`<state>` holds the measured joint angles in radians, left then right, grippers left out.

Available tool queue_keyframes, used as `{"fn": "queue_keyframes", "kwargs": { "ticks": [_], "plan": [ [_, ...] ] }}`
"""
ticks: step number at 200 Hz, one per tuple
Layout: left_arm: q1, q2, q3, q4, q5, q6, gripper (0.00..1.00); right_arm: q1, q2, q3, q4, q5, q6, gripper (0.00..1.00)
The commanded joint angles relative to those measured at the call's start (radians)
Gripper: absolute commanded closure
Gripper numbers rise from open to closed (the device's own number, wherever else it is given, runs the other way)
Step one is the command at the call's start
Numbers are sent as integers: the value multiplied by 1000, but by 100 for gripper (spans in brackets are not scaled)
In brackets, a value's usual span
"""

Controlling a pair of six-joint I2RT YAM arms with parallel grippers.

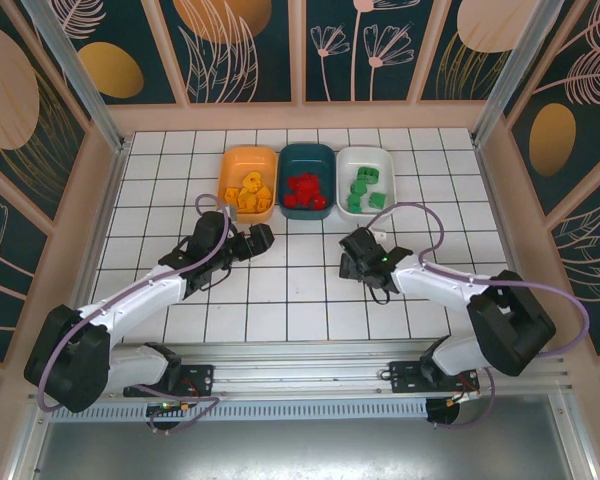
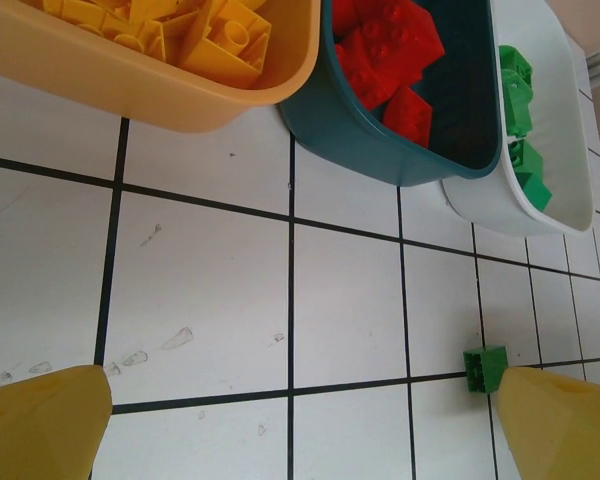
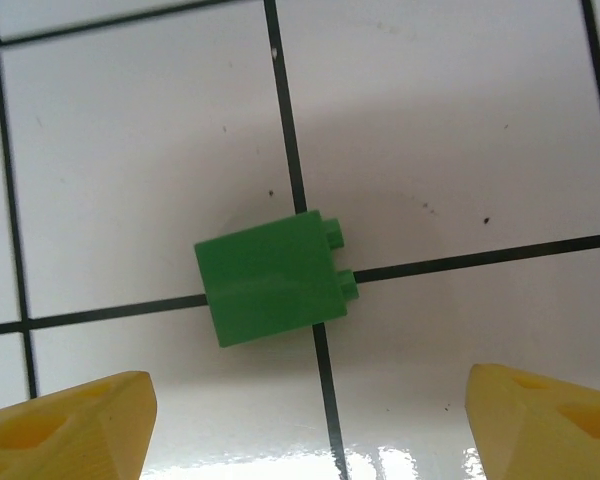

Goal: Sort the legos into containers by color

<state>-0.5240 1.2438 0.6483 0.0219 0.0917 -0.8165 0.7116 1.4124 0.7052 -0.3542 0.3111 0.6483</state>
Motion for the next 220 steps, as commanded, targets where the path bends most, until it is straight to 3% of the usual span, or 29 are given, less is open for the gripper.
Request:
{"fn": "queue_keyframes", "kwargs": {
  "ticks": [1, 79, 114, 130, 179, 199, 220],
  "plan": [
    [2, -21, -2, -9, -12, 6, 2, -27, 48, 35, 30, -6, -41, 21],
    [2, -43, -14, -29, -28, -2, 1, -104, 196, 69, 136, -36, -144, 40],
    [3, -32, 2, -40, -44, 5, 1, -115, 163, 54, 162, -20, -150, 62],
    [2, -31, 18, -59, -61, 10, 2, -117, 123, 59, 163, -9, -150, 67],
    [8, -151, 138, -187, -224, 75, 2, -159, 64, 262, 132, 77, -183, 69],
    [8, -217, 183, -227, -311, 128, 2, -276, 166, 358, 161, -2, -215, 68],
    [7, -277, 214, -281, -387, 145, 1, -328, 319, 515, 121, -39, -258, 67]
  ]
}}
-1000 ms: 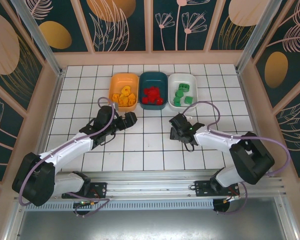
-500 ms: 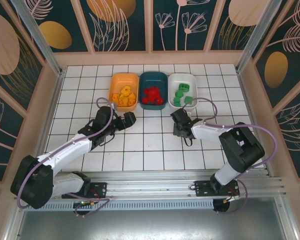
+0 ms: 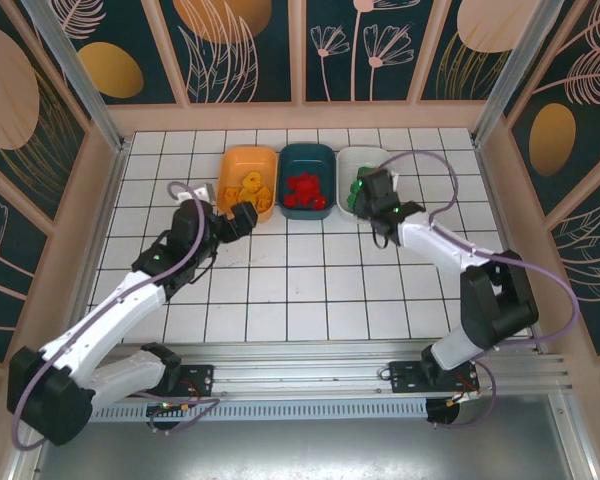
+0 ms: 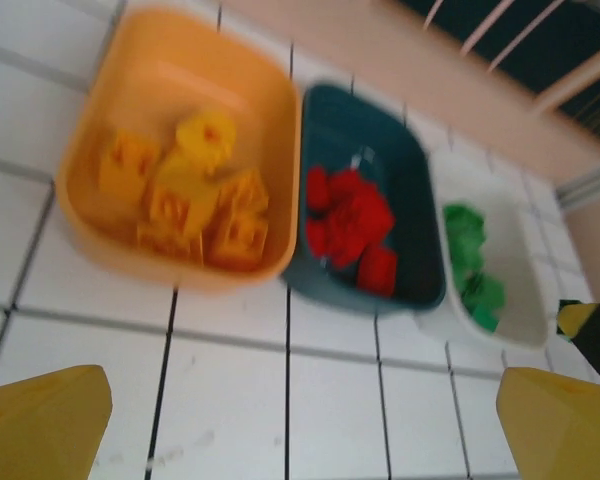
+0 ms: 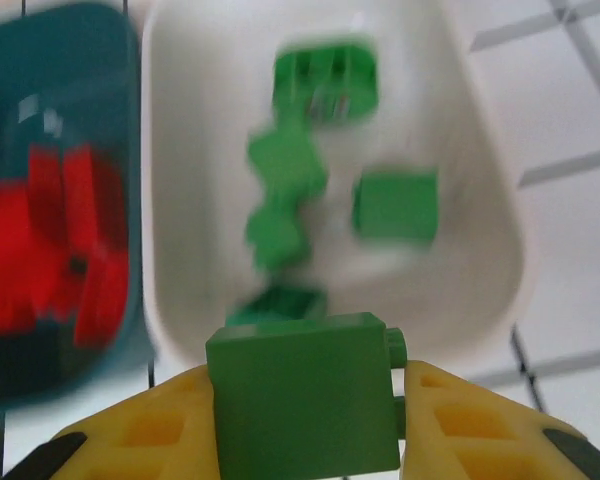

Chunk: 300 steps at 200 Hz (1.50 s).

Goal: Sort the legos into containers by color

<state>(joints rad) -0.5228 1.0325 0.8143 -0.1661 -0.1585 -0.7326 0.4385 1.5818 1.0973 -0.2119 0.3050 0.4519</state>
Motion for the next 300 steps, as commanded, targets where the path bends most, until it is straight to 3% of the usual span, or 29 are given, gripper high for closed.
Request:
{"fn": "queue_keyframes", "kwargs": {
  "ticks": [1, 38, 49, 64, 106, 128, 154, 162, 178, 196, 205, 211, 223, 234, 252, 264, 278, 300],
  "plan": [
    [6, -69, 49, -94, -138, 61, 1, -57, 154, 127, -24, -34, -63, 67],
    [6, -208, 14, -61, -129, 61, 1, -101, 332, 335, -98, -64, -85, 59],
    [7, -228, 4, -67, -146, 61, 2, -103, 354, 377, -125, -51, -84, 47],
    [7, -241, -1, -81, -153, 63, 1, -95, 333, 389, -132, -23, -81, 40],
    [7, -245, 6, -86, -159, 88, 1, -51, 133, 313, -89, 31, -93, 31],
    [6, -250, 37, -99, -208, 93, 1, 15, -52, 214, -5, 29, -123, 30],
    [6, -299, 12, -67, -337, -18, 1, 155, -290, 60, 171, 46, -225, 23],
    [7, -317, -12, -25, -360, 7, 1, 201, -346, 13, 221, 48, -262, 2],
    [7, -348, -49, 22, -419, 65, 1, 257, -427, -117, 365, 50, -175, 1],
    [6, -397, -118, 67, -613, 128, 1, 277, -453, -198, 468, -59, -336, 1],
    [6, -444, -192, 150, -723, 180, 1, 277, -441, -203, 463, -33, -368, 1],
    [6, -483, -266, 291, -733, 304, 1, 267, -435, -206, 449, -14, -363, 1],
    [6, -572, -447, 590, -545, 639, 1, 222, -440, -248, 476, -76, -377, 1],
    [7, -627, -597, 774, -418, 788, 1, 181, -462, -315, 555, -148, -423, 1],
    [6, -600, -783, 1059, -510, 824, 1, 115, -499, -404, 654, -172, -426, 1],
    [12, -516, -825, 1131, -549, 872, 1, 43, -519, -452, 685, -187, -441, 1],
    [45, -385, -836, 1166, -540, 886, 1, -18, -533, -518, 712, -191, -482, 1],
    [122, -103, -843, 1340, -500, 795, 1, -110, -536, -623, 759, -237, -526, 1]
  ]
}}
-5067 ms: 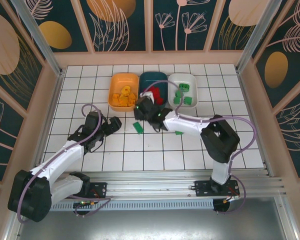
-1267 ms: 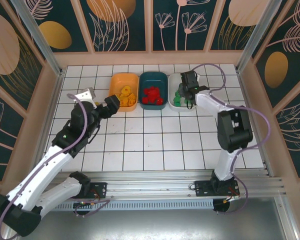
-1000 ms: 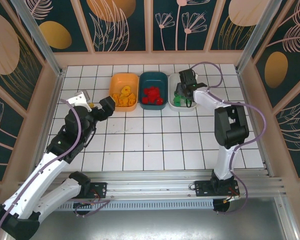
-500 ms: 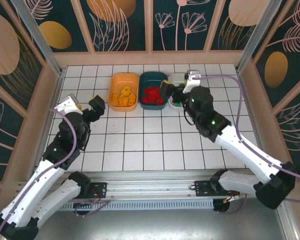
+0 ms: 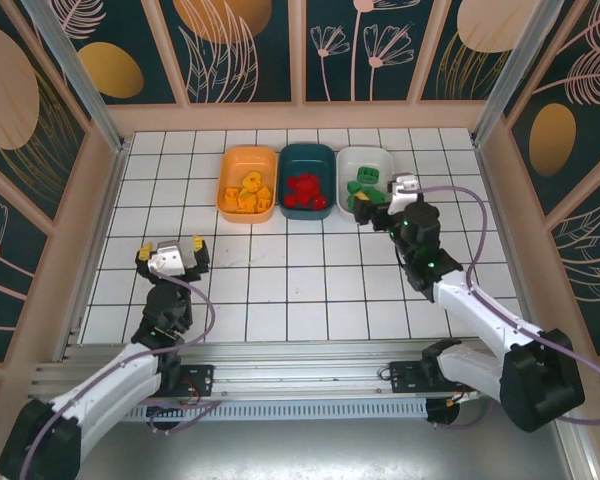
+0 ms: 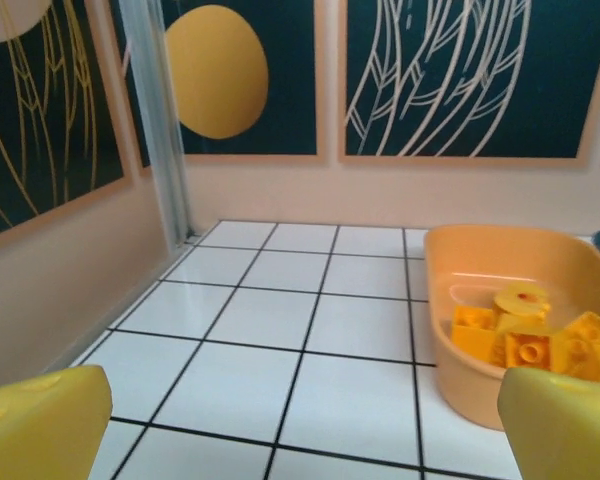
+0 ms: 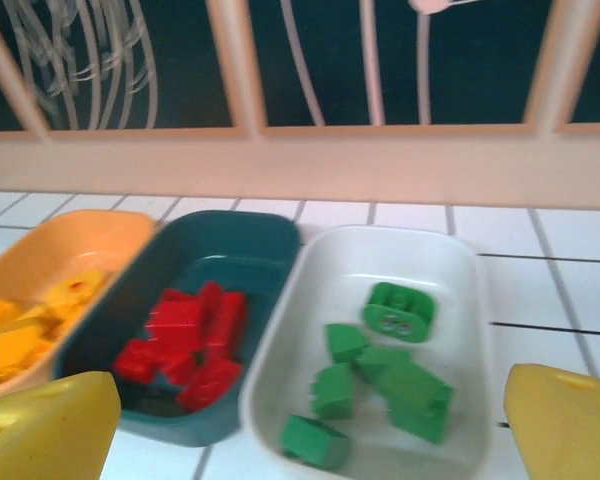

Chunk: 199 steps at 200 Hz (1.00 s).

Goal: Sort the legos into containers by color

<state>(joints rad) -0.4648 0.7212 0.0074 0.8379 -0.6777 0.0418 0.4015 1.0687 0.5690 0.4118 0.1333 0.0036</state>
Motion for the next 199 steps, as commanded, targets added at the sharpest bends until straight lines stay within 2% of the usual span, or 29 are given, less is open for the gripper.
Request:
{"fn": "queue_keyframes", "kwargs": {
  "ticks": [1, 24, 39, 64, 120, 134, 144, 152, 176, 199],
  "plan": [
    [68, 223, -35, 349, 18, 19, 1, -80, -23, -99, 137, -70, -78, 1],
    [101, 523, -3, 609, -81, 20, 1, -181, -26, -174, 193, -166, -30, 1],
    [116, 593, 36, 634, -66, 22, 1, -219, -32, -197, 190, -192, -13, 1],
    [158, 635, 126, 504, 44, 19, 1, -258, -47, -240, 221, -190, -28, 1],
    [244, 672, 220, 360, 178, -4, 1, -336, -12, -292, 306, -216, -42, 1],
    [261, 717, 206, 437, 181, 0, 1, -358, 13, -294, 324, -234, -45, 1],
    [264, 756, 187, 527, 132, -8, 1, -376, 30, -290, 326, -262, -49, 1],
    [269, 754, 185, 527, 92, -35, 1, -388, 44, -293, 344, -284, -53, 1],
    [331, 745, 203, 461, 200, -86, 1, -405, 102, -313, 435, -312, -81, 1],
    [365, 754, 239, 396, 276, -105, 1, -423, 231, -328, 592, -325, -81, 1]
  ]
}}
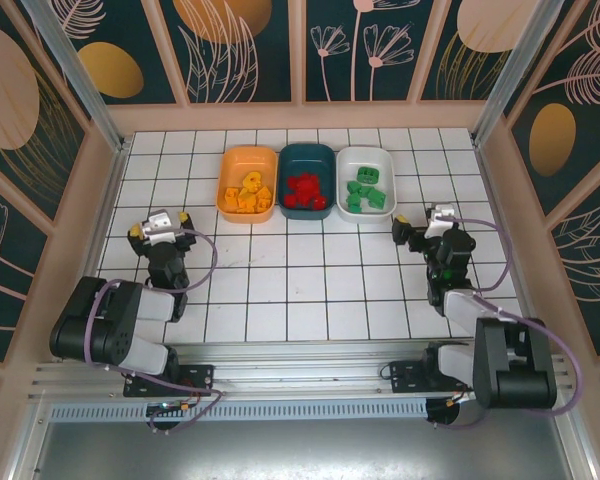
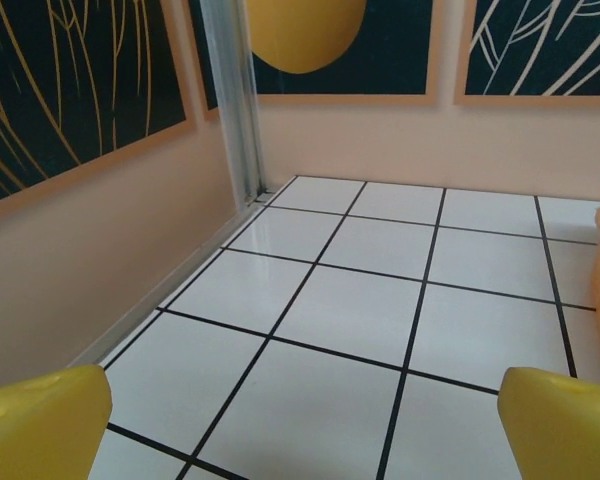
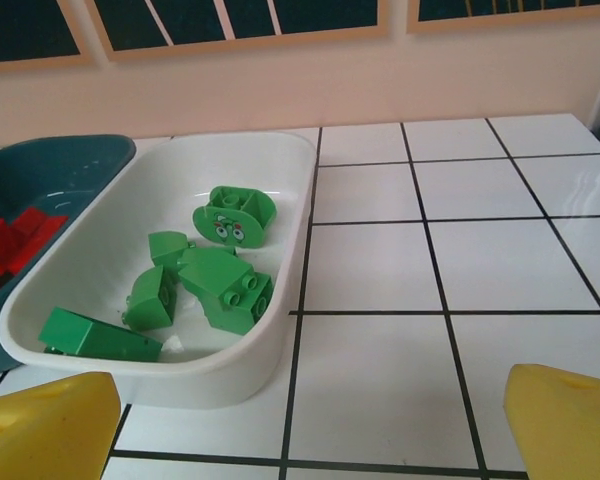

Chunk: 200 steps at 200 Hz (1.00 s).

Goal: Sort the legos into containers by color

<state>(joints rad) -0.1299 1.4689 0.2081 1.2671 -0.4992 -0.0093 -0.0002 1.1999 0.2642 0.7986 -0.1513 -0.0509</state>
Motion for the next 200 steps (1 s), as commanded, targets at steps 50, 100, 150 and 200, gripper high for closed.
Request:
{"fn": "queue_keyframes", "kwargs": {
  "ticks": [50, 100, 150, 200],
  "plan": [
    [84, 64, -17, 117, 168, -94, 1, -28, 250, -66, 429, -23, -1, 1],
    [84, 54, 7, 51, 167, -95, 1, -49, 341, -28, 443, 98, 73, 1],
    [84, 52, 7, 51, 166, -95, 1, -32, 340, -28, 445, 129, 63, 1],
    [85, 52, 5, 52, 167, -95, 1, -30, 340, -28, 444, 130, 63, 1]
  ]
}}
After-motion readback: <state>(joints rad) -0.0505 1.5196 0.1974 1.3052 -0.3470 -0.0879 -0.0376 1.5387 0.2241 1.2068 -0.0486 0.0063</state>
